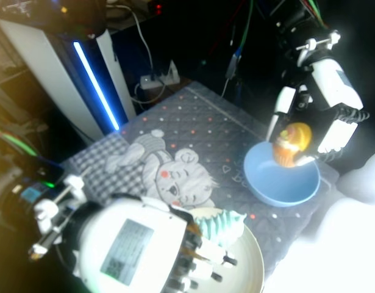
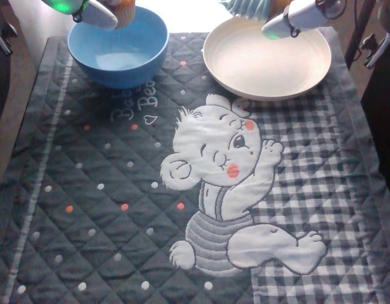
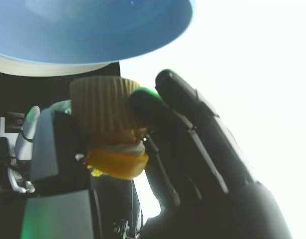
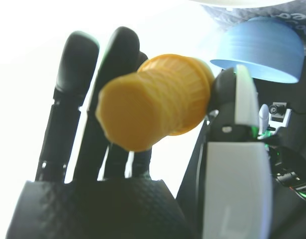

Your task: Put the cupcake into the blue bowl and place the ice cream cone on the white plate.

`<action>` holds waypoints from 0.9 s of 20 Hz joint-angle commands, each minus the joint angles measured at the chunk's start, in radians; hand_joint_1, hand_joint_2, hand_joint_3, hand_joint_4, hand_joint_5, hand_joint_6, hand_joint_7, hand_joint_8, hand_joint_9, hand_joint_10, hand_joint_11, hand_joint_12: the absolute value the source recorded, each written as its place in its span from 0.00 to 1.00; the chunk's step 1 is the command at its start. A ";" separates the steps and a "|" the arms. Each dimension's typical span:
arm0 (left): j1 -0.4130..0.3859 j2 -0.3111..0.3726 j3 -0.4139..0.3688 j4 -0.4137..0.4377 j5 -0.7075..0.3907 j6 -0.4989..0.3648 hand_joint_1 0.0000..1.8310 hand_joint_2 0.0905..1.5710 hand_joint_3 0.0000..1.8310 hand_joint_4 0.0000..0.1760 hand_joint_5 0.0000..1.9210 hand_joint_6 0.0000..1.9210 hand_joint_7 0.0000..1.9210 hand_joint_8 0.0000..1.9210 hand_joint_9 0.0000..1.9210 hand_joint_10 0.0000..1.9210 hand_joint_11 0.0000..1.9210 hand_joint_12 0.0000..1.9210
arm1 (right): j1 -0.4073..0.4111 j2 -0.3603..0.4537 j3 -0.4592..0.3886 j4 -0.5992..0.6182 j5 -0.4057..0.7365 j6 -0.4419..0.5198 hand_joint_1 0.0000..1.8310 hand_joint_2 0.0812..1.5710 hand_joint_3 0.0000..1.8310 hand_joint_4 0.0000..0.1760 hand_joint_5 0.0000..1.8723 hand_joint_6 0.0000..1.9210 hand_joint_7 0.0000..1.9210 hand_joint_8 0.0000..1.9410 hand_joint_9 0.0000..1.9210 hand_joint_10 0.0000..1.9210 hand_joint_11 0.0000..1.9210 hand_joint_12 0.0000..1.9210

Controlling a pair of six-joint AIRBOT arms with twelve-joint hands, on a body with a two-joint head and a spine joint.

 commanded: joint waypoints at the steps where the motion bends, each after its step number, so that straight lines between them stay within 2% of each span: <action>1: -0.016 -0.001 -0.005 -0.024 -0.074 -0.012 0.71 0.66 0.00 0.00 0.49 0.47 0.61 0.40 0.53 0.27 0.34 0.55 | 0.016 0.002 0.004 0.010 0.122 0.004 0.70 0.64 0.00 0.00 0.58 0.33 0.67 0.33 0.74 0.13 0.61 0.53; 2: -0.019 -0.001 -0.007 -0.019 -0.077 -0.012 0.68 0.62 0.00 0.00 0.43 0.19 0.47 0.15 0.48 0.12 0.25 0.54 | 0.016 0.002 0.004 0.012 0.121 0.004 0.65 0.65 0.00 0.00 0.59 0.38 0.60 0.14 0.70 0.09 0.57 0.48; 3: -0.020 0.000 -0.010 -0.014 -0.081 -0.012 0.68 0.59 0.00 0.00 0.41 0.06 0.40 0.04 0.42 0.04 0.20 0.51 | 0.016 0.002 0.003 0.012 0.121 0.004 0.59 0.59 0.00 0.00 0.49 0.14 0.57 0.04 0.67 0.04 0.55 0.43; 4: -0.020 0.002 -0.015 -0.008 -0.086 -0.012 0.64 0.56 0.00 0.00 0.36 0.01 0.32 0.01 0.34 0.01 0.19 0.43 | 0.016 0.003 0.001 0.012 0.121 0.004 0.52 0.53 0.00 0.00 0.41 0.04 0.50 0.01 0.59 0.01 0.47 0.39; 5: -0.020 0.003 -0.017 -0.006 -0.090 -0.012 0.63 0.54 0.00 0.00 0.34 0.00 0.28 0.00 0.31 0.00 0.19 0.35 | 0.016 0.003 0.000 0.012 0.122 0.004 0.49 0.50 0.00 0.00 0.37 0.01 0.48 0.00 0.55 0.00 0.42 0.39; 6: -0.022 0.005 -0.021 0.000 -0.093 -0.012 0.61 0.52 0.00 0.00 0.31 0.00 0.25 0.00 0.27 0.00 0.18 0.30 | 0.016 0.003 -0.001 0.012 0.122 0.004 0.45 0.48 0.00 0.00 0.33 0.00 0.42 0.00 0.45 0.00 0.35 0.40; 7: -0.024 0.005 -0.023 0.004 -0.093 -0.012 0.61 0.51 0.00 0.00 0.29 0.00 0.24 0.00 0.24 0.00 0.17 0.25 | 0.016 0.003 -0.002 0.012 0.122 0.004 0.44 0.47 0.00 0.03 0.32 0.00 0.39 0.00 0.41 0.00 0.30 0.42; 8: -0.024 0.005 -0.025 0.010 -0.093 -0.012 0.61 0.50 0.00 0.00 0.26 0.00 0.23 0.00 0.20 0.00 0.13 0.22 | 0.016 0.003 -0.003 0.012 0.122 0.004 0.43 0.44 0.00 0.27 0.30 0.00 0.33 0.00 0.28 0.00 0.11 0.46; 9: -0.024 0.005 -0.025 0.013 -0.093 -0.012 0.61 0.50 0.00 0.00 0.26 0.00 0.23 0.00 0.20 0.00 0.13 0.22 | 0.016 0.003 -0.003 0.012 0.122 0.004 0.43 0.44 0.00 0.27 0.30 0.00 0.33 0.00 0.28 0.00 0.11 0.46; 10: -0.023 0.005 -0.025 0.013 -0.093 -0.012 0.61 0.49 0.00 0.00 0.25 0.00 0.22 0.00 0.19 0.00 0.12 0.21 | 0.016 0.003 -0.003 0.012 0.122 0.004 0.43 0.43 0.00 0.36 0.28 0.00 0.31 0.00 0.22 0.00 0.02 0.45; 11: -0.023 0.006 -0.026 0.014 -0.093 -0.012 0.60 0.49 0.00 0.00 0.25 0.00 0.21 0.00 0.18 0.00 0.11 0.20 | 0.016 0.003 -0.004 0.012 0.122 0.004 0.44 0.43 0.00 0.35 0.27 0.00 0.29 0.00 0.21 0.00 0.00 0.43; 12: -0.023 0.007 -0.026 0.014 -0.093 -0.012 0.60 0.49 0.00 0.00 0.25 0.00 0.21 0.00 0.18 0.00 0.12 0.21 | 0.016 0.003 -0.005 0.012 0.122 0.004 0.43 0.43 0.00 0.43 0.25 0.00 0.29 0.00 0.19 0.00 0.00 0.40; 13: -0.023 0.008 -0.027 0.014 -0.093 -0.012 0.60 0.49 0.00 0.00 0.25 0.00 0.21 0.00 0.18 0.00 0.12 0.21 | 0.016 0.003 -0.005 0.012 0.122 0.004 0.43 0.42 0.00 0.46 0.24 0.00 0.28 0.00 0.20 0.00 0.00 0.39; 15: -0.023 0.012 -0.030 0.014 -0.093 -0.013 0.60 0.49 0.00 0.00 0.25 0.00 0.22 0.00 0.19 0.00 0.05 0.32 | 0.016 0.003 -0.006 0.012 0.122 0.004 0.44 0.42 0.00 0.45 0.25 0.00 0.28 0.00 0.19 0.00 0.00 0.40; 16: -0.023 0.013 -0.031 0.014 -0.092 -0.013 0.60 0.49 0.00 0.00 0.25 0.00 0.22 0.00 0.18 0.00 0.02 0.36 | 0.016 0.003 -0.006 0.012 0.122 0.004 0.44 0.42 0.00 0.36 0.25 0.00 0.28 0.00 0.19 0.00 0.00 0.40; 17: -0.022 0.014 -0.031 0.014 -0.092 -0.013 0.61 0.49 0.00 0.00 0.26 0.00 0.22 0.00 0.18 0.00 0.02 0.37 | 0.016 0.003 -0.007 0.012 0.122 0.004 0.45 0.42 0.00 0.34 0.25 0.00 0.28 0.00 0.19 0.00 0.00 0.40; 18: -0.022 0.015 -0.031 0.014 -0.092 -0.013 0.61 0.49 0.00 0.00 0.26 0.00 0.21 0.00 0.18 0.00 0.04 0.36 | 0.016 0.003 -0.008 0.012 0.122 0.004 0.46 0.42 0.00 0.25 0.26 0.00 0.27 0.00 0.20 0.00 0.00 0.48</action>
